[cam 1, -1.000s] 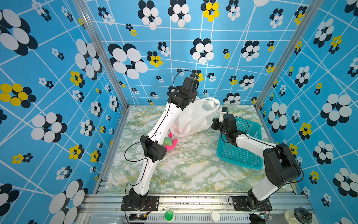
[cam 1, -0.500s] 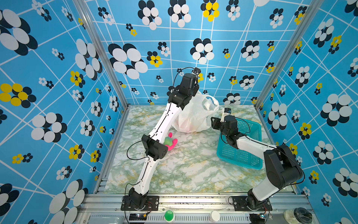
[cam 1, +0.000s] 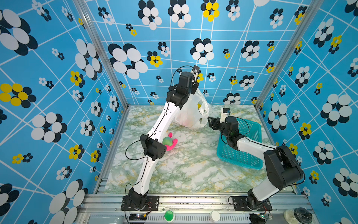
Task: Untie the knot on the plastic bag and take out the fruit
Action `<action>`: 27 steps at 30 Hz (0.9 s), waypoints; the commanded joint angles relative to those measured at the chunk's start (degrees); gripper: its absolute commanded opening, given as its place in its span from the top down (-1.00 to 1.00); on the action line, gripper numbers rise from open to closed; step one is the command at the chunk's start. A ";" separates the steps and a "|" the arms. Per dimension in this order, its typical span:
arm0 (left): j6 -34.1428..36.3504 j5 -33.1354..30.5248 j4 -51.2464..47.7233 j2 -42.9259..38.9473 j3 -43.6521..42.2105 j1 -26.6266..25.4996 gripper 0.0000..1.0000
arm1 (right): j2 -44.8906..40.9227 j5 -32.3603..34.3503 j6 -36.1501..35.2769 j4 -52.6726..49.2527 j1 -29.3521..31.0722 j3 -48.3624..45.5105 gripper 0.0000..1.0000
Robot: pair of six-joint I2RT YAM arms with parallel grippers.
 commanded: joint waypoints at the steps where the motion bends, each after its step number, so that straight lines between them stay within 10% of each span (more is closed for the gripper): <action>1: 1.15 0.45 2.20 -5.39 -1.53 -2.04 1.00 | -1.01 -4.76 -3.66 3.05 -0.24 -0.38 -0.56; 16: -3.85 10.71 16.00 -35.90 -61.60 -7.25 1.00 | -8.05 5.62 -12.37 3.87 -0.24 -7.03 -0.56; 22: -2.00 10.94 15.69 -39.36 -71.05 -7.45 0.98 | -11.47 6.17 -14.41 4.78 -0.23 -9.68 0.05; 24: -1.48 10.93 14.19 -39.08 -70.91 -7.40 0.65 | -12.50 4.82 -15.17 4.56 -0.24 -10.08 0.34; 27: -0.37 10.26 12.74 -38.30 -69.31 -7.80 -0.43 | -14.51 2.83 -15.96 4.25 -0.19 -10.67 0.70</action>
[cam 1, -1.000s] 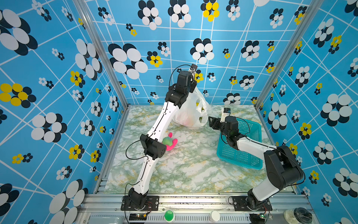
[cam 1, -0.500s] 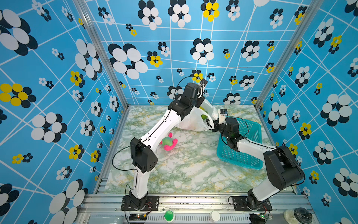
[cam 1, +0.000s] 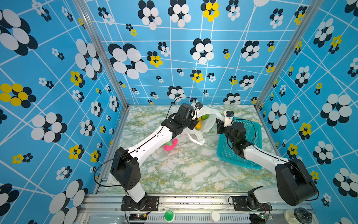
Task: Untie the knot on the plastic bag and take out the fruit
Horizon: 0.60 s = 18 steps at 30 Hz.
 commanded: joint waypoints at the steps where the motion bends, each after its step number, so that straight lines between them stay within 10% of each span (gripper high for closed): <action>1: 1.45 -1.11 -1.41 0.17 2.23 -0.74 -0.74 | -3.17 -1.67 -2.14 0.63 -0.19 -1.08 0.81; 3: 2.80 -3.21 -3.16 1.31 4.48 -1.53 -0.99 | -4.37 -2.30 -2.47 0.19 -0.15 -1.37 0.95; 18: 12.52 -26.00 -23.36 31.78 42.32 -2.17 -0.97 | -8.28 -7.31 -3.73 0.81 0.14 -3.06 1.00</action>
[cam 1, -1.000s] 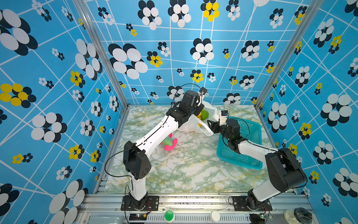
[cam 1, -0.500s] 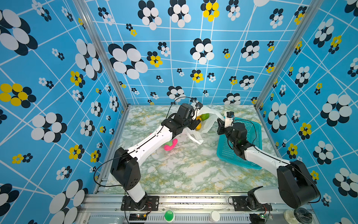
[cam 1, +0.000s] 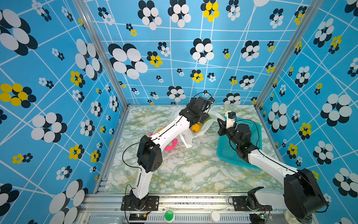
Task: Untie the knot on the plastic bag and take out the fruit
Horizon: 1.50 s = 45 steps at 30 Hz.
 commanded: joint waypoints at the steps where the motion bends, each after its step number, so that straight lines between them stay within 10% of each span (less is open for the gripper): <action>1: 2.25 -5.09 -11.14 6.52 10.50 0.88 -0.97 | -1.60 -1.26 -0.93 1.07 0.10 -1.16 1.00; 9: 3.70 -2.63 -13.95 11.21 19.92 2.26 -0.92 | -1.62 -1.22 -0.94 1.30 0.16 -1.24 1.00; 13: 3.35 -1.29 -15.56 13.35 23.99 4.73 0.54 | -1.37 -1.40 -0.95 1.39 0.14 -1.26 1.00; 16: 3.42 -0.30 -15.58 14.80 28.76 6.02 1.00 | 0.19 -4.41 -0.76 0.62 0.27 0.27 1.00; 30: 17.46 -11.10 6.60 12.43 37.58 5.22 1.00 | 15.02 -0.83 4.54 -8.14 4.49 14.92 1.00; 37: 24.78 -17.66 16.73 5.66 25.88 -0.21 1.00 | 18.72 4.75 4.41 -7.49 4.49 15.82 0.98; 45: 28.38 -23.58 36.48 -4.70 -7.52 -5.21 1.00 | 17.53 11.62 3.37 -3.57 3.85 11.53 -0.12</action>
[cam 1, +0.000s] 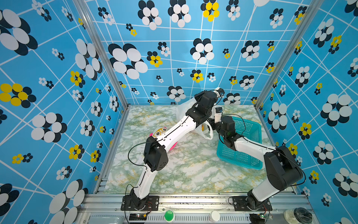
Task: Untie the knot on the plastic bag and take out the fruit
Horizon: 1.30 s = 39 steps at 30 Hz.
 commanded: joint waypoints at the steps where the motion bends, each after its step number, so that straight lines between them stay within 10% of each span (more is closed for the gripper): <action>1: 0.07 -4.38 10.16 -4.52 -9.20 -0.26 1.00 | -1.14 4.14 -0.68 1.79 -0.54 -2.06 -0.17; 17: -35.42 19.95 -9.25 -19.22 -31.45 1.68 1.00 | -23.50 3.81 -9.75 16.56 -1.38 -24.37 -0.44; 25: -40.47 22.75 -15.50 -18.39 -26.19 1.95 1.00 | -33.17 4.91 -2.57 3.55 2.03 -22.59 0.01; 28: -40.77 22.81 -17.73 -18.06 -25.56 1.95 -0.15 | -39.38 8.37 0.00 1.39 2.78 -25.60 -0.13; 30: -40.68 24.13 -18.91 -17.93 -25.85 1.97 -0.55 | -44.56 10.47 1.15 -3.18 2.78 -26.61 -0.21; 39: -41.74 23.76 -17.55 -23.49 -34.54 3.44 -0.69 | -67.38 8.95 6.79 -20.13 2.78 -30.17 -0.38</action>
